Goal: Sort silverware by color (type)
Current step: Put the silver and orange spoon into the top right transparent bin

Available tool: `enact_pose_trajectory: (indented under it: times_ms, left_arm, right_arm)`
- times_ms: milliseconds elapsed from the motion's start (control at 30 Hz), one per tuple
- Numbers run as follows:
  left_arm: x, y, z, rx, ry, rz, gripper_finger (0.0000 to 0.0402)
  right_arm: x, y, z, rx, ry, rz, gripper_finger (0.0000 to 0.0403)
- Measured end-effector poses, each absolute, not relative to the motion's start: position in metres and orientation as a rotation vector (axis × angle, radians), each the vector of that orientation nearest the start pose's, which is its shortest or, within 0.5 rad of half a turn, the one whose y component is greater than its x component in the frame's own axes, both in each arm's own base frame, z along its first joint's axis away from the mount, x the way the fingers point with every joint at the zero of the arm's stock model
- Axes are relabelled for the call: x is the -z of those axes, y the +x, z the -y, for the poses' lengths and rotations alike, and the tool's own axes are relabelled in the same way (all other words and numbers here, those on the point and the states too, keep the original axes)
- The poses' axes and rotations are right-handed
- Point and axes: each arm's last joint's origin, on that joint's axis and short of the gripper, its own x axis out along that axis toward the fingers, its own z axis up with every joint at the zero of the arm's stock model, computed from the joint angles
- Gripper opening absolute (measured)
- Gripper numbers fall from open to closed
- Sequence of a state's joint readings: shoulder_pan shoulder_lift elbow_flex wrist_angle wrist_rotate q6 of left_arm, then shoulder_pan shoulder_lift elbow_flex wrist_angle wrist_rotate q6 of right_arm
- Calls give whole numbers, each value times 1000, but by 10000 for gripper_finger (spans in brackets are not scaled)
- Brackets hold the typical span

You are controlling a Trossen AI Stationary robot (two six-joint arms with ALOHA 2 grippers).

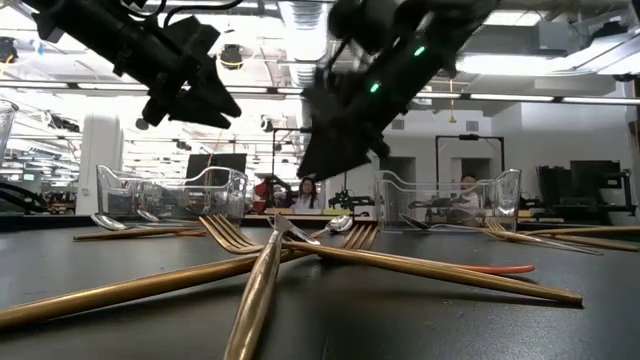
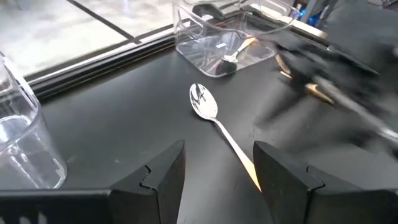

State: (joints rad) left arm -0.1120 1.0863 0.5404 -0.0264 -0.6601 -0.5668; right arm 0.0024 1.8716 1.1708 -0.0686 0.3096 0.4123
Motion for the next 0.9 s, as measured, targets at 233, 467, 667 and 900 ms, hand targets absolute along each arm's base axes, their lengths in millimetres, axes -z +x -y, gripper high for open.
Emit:
enact_pose_trajectory:
  times_ms: [233, 467, 667, 900]
  left_arm:
    - [-211, 214, 6, -669, -315, -375, 171]
    - [-210, 213, 6, -681, -303, -384, 171]
    - [-207, 211, 7, -676, -288, -426, 171]
    - [-206, 210, 7, -694, -292, -432, 171]
  right_arm:
    - [-146, 403, 54, 600, 606, -825, 217]
    - [-130, 417, 67, 674, 657, -867, 216]
    - [-133, 420, 73, 782, 592, -892, 216]
    - [-135, 417, 91, 854, 590, -879, 206]
